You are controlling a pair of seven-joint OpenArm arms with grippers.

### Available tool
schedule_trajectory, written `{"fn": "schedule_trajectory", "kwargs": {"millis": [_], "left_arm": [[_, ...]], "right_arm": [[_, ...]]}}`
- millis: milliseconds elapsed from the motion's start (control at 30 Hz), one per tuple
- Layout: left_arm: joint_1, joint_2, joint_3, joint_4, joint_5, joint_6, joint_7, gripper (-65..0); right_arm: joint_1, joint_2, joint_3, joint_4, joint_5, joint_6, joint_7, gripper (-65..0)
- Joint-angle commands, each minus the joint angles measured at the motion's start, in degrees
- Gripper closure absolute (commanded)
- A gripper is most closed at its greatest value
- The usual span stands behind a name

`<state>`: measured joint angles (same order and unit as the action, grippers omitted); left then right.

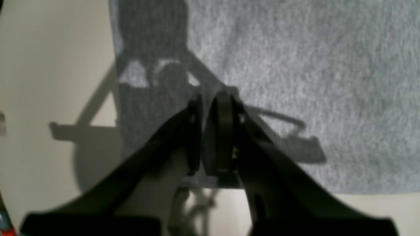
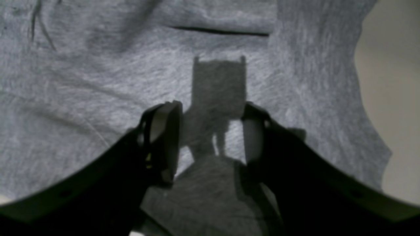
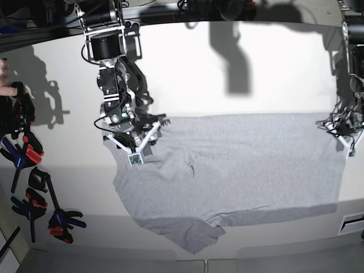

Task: Fold the T-shirt properly
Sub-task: 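Lay the hem over the collar and open both grippers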

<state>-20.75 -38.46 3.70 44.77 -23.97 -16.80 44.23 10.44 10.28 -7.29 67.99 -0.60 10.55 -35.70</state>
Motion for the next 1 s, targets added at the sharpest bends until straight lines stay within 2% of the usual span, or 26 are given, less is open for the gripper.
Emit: {"fn": "schedule_trajectory", "kwargs": {"millis": [0,133,433,733,833,967], "left_arm": [[0.9,-1.6,0.1,-0.7,1.1,1.1,6.8,-5.9],[1.0,-2.4,0.1,-0.7,-3.4,1.1,9.5,-5.9],[7.2,-2.4,0.1,0.6,-3.3,1.0,10.4,-5.9],[18.4,-2.4,0.1,13.8,-3.1,1.2,12.1,-5.9],[21.1,-2.4,0.1,17.7,-1.9,4.9,12.8,-5.9],[24.9,-2.4,0.1,22.3,4.6,10.1,12.8,-5.9]], "right_arm": [[-1.0,1.1,0.2,0.4,-2.2,-0.2,-4.9,-29.1],[-3.5,2.3,0.2,3.6,-2.3,-0.2,-6.0,-29.1],[-7.3,4.7,0.2,5.9,-2.2,-0.2,-6.9,-29.1],[-9.0,5.0,0.2,6.1,-2.2,0.7,-8.2,-29.1],[-10.1,5.6,0.2,6.8,-2.2,0.7,-8.5,-29.1],[-12.8,7.1,0.2,9.5,-2.2,0.7,-8.6,-29.1]]}}
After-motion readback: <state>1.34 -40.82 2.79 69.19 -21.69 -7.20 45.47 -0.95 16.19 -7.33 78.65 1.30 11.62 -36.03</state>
